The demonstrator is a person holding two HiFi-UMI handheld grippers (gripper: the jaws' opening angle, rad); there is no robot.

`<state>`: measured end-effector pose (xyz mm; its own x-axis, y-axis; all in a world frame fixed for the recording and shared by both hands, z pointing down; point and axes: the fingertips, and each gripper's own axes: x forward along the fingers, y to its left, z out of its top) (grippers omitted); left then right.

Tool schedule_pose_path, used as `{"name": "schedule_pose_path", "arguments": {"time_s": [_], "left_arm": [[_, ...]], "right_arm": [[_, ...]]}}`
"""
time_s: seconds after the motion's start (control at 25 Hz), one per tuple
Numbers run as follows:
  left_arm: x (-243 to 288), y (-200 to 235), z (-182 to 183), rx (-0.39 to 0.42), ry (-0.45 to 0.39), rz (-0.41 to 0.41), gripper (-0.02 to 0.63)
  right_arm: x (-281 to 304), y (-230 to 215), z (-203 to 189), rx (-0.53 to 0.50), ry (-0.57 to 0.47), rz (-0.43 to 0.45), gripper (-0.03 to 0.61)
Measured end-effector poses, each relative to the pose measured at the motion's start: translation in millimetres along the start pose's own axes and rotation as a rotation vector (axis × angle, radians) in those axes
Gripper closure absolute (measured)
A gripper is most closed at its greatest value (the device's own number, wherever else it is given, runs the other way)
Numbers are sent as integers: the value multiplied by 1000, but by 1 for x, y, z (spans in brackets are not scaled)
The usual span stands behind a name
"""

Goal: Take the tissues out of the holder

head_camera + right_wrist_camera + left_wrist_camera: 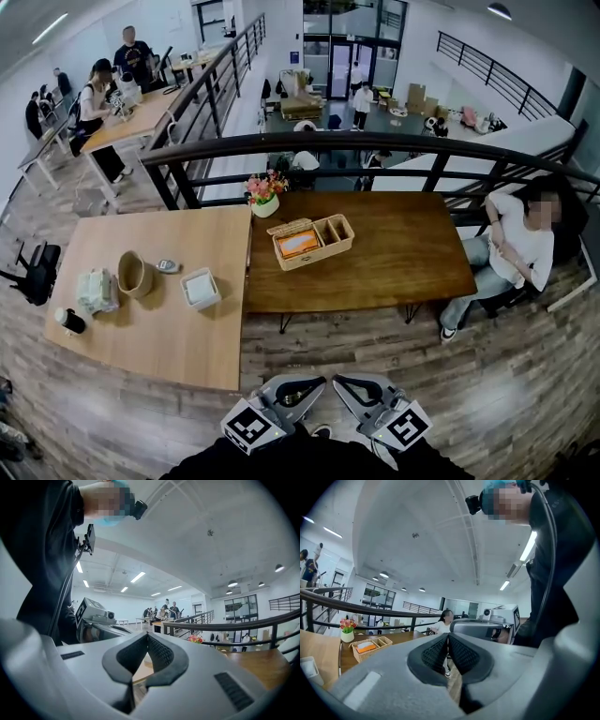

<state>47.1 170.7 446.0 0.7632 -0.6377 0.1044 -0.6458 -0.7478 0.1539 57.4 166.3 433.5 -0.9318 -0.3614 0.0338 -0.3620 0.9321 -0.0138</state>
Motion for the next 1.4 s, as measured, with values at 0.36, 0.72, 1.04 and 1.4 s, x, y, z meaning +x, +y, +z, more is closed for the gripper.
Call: {"name": "schedule_pose_path", "arguments": {"time_s": [0.36,0.72,1.04,1.4], "left_arm": [[10,69,24,-15,-15,9,604],[8,134,27,-43,-30,32,604],[6,177,26,-36,-21,8,604],[8,212,27,-42,-14,24,604]], "right_arm": [[53,-40,12,-3,28,8,574],[107,-71,9,-10,42,12,574],[145,-88,1,7,72,-12,574],[170,-109,-4,23,93,-21,574]]}}
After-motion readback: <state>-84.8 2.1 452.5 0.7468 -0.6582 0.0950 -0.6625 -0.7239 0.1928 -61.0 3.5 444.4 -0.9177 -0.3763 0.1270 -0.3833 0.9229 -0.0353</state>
